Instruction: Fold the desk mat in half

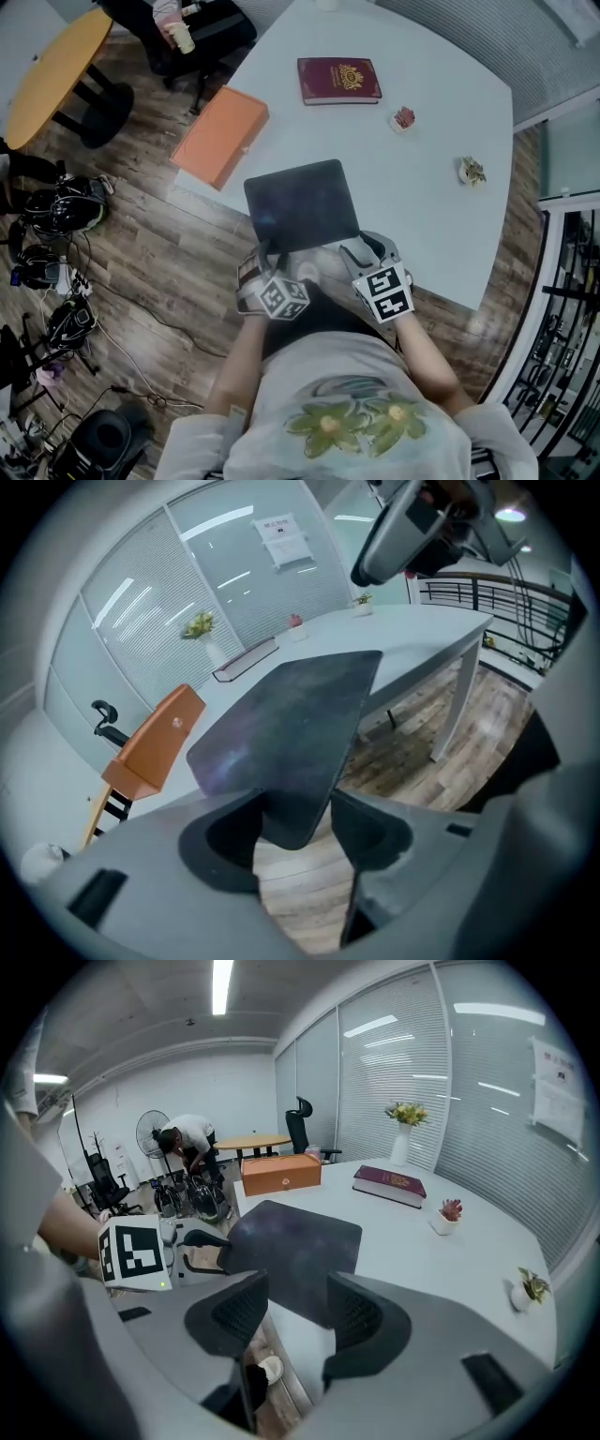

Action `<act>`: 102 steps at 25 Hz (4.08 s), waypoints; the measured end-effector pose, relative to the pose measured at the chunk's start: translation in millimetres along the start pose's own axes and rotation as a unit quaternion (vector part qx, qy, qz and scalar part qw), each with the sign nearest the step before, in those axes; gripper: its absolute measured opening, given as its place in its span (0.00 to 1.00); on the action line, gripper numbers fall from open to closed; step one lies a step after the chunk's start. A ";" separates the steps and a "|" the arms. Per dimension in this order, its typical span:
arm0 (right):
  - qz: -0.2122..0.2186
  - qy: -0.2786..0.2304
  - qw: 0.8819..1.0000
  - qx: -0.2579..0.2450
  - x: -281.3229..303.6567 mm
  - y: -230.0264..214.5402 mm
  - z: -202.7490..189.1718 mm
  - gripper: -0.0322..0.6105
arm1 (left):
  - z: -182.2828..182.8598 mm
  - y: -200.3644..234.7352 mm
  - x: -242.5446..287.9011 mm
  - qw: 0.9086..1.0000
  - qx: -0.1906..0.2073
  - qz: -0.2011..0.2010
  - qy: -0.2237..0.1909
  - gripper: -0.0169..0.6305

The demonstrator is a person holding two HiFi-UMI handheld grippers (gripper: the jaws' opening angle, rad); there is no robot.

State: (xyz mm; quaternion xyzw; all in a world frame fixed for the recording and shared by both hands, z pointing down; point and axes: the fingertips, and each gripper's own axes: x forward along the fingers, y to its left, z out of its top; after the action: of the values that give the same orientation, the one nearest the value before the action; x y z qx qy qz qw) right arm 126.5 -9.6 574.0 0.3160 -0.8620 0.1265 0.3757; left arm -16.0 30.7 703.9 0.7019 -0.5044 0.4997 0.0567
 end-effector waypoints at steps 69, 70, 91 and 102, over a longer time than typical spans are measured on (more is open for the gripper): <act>-0.006 0.045 0.994 -0.097 36.0 -49.7 28.5 0.10 | 73.5 87.4 -49.7 0.984 -0.138 -0.084 -0.081 0.07; -0.008 0.044 0.994 -0.095 36.3 -50.7 30.7 0.10 | 74.5 88.9 -49.6 0.983 -0.140 -0.084 -0.083 0.07; -0.035 0.041 0.996 -0.069 40.4 -67.0 71.9 0.10 | 95.8 130.4 -44.5 0.978 -0.147 -0.106 -0.101 0.07; -0.044 0.037 0.996 -0.062 46.8 -80.2 92.7 0.10 | 110.0 152.6 -40.8 0.975 -0.155 -0.111 -0.115 0.07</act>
State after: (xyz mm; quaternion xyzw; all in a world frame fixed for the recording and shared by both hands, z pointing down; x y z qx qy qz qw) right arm 100.9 -134.5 543.0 0.3248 -0.8389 0.0674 0.4315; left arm -61.5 -81.0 553.8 0.7891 -0.4979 0.3213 0.1616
